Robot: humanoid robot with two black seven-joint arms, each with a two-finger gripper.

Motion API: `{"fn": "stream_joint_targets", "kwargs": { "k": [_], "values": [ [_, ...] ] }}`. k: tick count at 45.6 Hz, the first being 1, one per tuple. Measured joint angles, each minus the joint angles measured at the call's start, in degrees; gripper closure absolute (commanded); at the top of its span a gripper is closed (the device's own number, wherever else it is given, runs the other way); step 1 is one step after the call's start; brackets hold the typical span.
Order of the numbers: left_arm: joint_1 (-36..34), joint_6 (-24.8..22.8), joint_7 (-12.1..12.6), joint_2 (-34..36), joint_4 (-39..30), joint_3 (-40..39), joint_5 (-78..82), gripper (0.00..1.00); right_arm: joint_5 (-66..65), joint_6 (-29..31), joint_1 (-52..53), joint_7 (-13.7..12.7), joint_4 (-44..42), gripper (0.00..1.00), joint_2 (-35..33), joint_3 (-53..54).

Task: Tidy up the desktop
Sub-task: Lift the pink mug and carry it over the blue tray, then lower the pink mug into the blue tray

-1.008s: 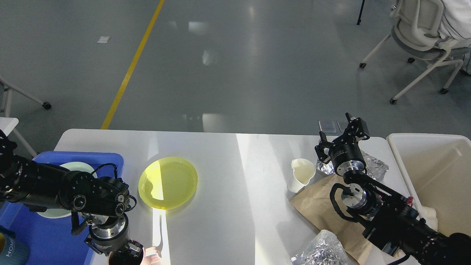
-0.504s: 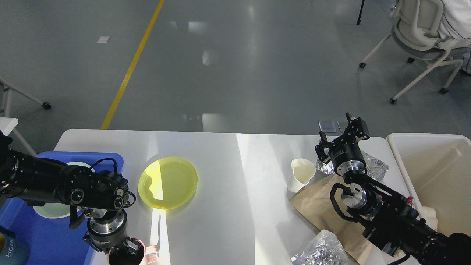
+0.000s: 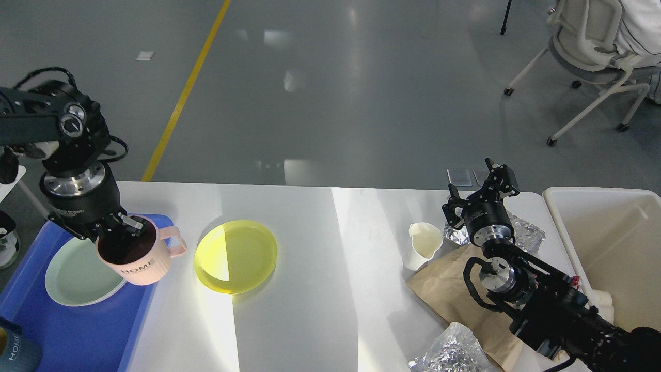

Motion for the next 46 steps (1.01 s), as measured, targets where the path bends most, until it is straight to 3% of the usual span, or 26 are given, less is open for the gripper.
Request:
{"fn": "stream_joint_targets", "kwargs": {
  "k": [10, 20, 32, 46],
  "values": [
    [-8.3, 0.0, 0.5, 8.5, 0.2, -5.3, -1.0, 0.98, 0.0, 0.0, -0.1, 0.0, 0.0, 0.0, 0.0, 0.0],
    [-9.0, 0.0, 0.9, 11.4, 0.6, -9.0, -1.0, 0.98, 0.0, 0.0, -0.1, 0.0, 0.0, 0.0, 0.0, 0.0],
    [0.2, 0.0, 1.0, 10.9, 2.3, -7.6, 0.3, 0.98, 0.0, 0.0, -0.1, 0.0, 0.0, 0.0, 0.1, 0.0],
    [11.4, 0.0, 0.5, 3.9, 2.5, 4.6, 1.1, 0.98, 0.0, 0.0, -0.1, 0.0, 0.0, 0.0, 0.1, 0.0]
  ]
}}
